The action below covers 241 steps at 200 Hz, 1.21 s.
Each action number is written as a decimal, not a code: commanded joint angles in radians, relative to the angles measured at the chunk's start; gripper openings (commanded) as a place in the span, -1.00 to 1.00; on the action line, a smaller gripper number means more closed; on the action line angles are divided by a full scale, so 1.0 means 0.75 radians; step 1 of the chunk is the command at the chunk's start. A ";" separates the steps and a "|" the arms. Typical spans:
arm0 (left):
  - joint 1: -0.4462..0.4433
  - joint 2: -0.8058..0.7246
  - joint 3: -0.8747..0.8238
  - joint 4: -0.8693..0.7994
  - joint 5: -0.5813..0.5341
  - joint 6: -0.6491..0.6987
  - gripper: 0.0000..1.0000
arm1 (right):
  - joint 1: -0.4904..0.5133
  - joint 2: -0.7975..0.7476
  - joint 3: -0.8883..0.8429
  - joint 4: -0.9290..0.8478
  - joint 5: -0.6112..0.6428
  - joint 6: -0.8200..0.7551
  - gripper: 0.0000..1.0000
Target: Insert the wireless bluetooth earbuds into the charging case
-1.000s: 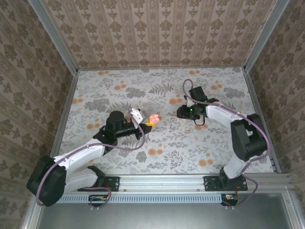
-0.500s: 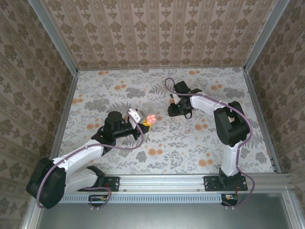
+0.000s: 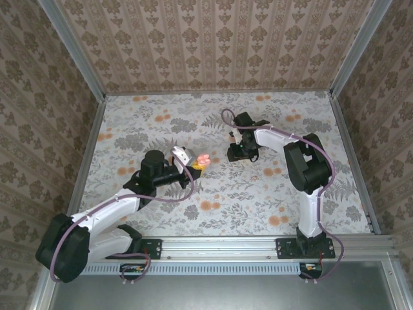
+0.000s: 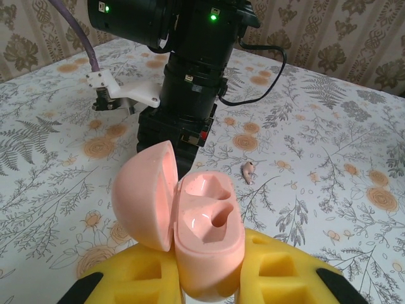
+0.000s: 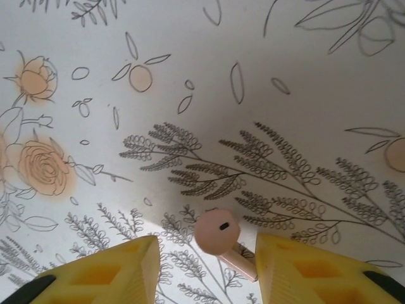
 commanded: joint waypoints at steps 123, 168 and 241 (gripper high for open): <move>0.015 -0.019 0.001 0.008 0.026 -0.002 -0.68 | 0.031 0.010 0.266 -0.383 0.199 0.161 -0.19; 0.017 -0.021 0.007 0.002 0.030 -0.002 -0.68 | 0.032 0.114 0.369 -0.420 0.189 0.162 -0.23; 0.019 -0.022 0.011 -0.003 0.032 0.001 -0.68 | 0.032 0.217 0.445 -0.442 0.133 0.172 -0.28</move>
